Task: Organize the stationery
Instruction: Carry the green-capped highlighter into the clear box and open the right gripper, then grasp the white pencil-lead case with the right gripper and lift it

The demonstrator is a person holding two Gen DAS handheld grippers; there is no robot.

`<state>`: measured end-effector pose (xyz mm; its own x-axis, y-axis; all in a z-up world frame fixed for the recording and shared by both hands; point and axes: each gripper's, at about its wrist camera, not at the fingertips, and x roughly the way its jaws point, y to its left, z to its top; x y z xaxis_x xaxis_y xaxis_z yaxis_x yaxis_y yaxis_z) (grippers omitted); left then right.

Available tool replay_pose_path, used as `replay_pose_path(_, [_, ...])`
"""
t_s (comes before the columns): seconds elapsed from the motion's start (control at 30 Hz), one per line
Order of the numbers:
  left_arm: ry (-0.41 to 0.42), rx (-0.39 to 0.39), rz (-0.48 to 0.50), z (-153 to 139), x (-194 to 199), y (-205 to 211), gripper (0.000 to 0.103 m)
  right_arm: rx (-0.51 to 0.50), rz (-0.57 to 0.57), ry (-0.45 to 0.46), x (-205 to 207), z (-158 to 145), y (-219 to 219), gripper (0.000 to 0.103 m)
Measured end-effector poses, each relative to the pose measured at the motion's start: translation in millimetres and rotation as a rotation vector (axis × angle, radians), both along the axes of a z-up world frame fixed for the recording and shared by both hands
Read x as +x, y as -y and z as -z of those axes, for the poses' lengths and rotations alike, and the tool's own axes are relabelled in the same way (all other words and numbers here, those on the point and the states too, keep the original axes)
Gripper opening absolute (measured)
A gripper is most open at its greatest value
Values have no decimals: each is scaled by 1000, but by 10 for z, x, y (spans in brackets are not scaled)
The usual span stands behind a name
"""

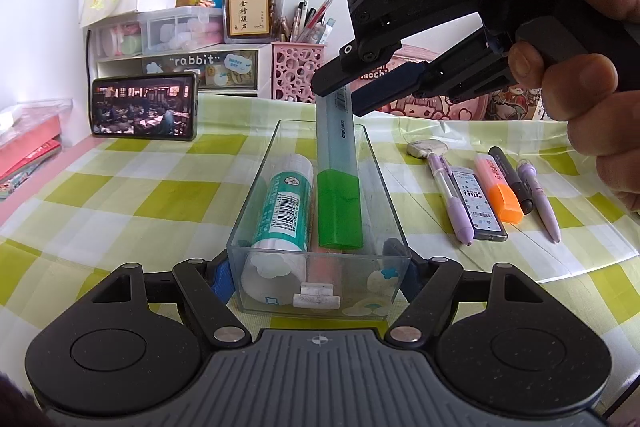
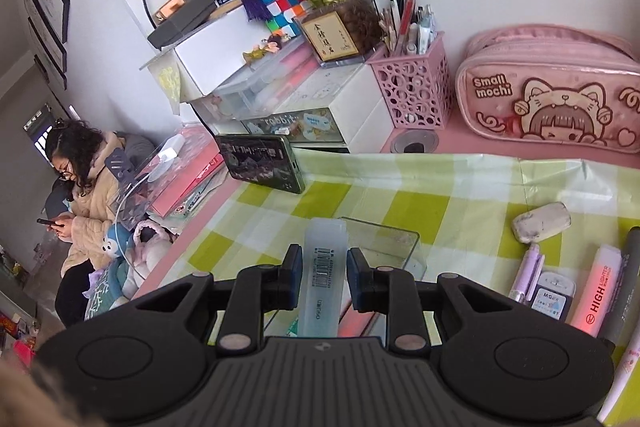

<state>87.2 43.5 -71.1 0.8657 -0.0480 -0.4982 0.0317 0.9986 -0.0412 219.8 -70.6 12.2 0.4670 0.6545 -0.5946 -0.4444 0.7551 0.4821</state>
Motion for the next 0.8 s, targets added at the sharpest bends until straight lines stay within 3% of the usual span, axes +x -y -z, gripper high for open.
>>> replay_pose_path(0.2, [0,0,0,0,0,3,74,-42,-27,-8,-73,-5,-31,23])
replay_pose_path(0.37, [0,-1,0,-2,-3,14,74,-189,0,33,-121,93,-155,21])
replay_pose_path(0.47, [0,0,1,-5,-4,25,74,-138,-6,16,-93,111,-95,21])
replay_pose_path(0.57, [0,0,2,-6,-7,25,74,-205,23,41,-106,103,-113,21])
replay_pose_path(0.8, [0,0,1,-6,-6,26,74,-229,-24,76,-149,76,-235,21])
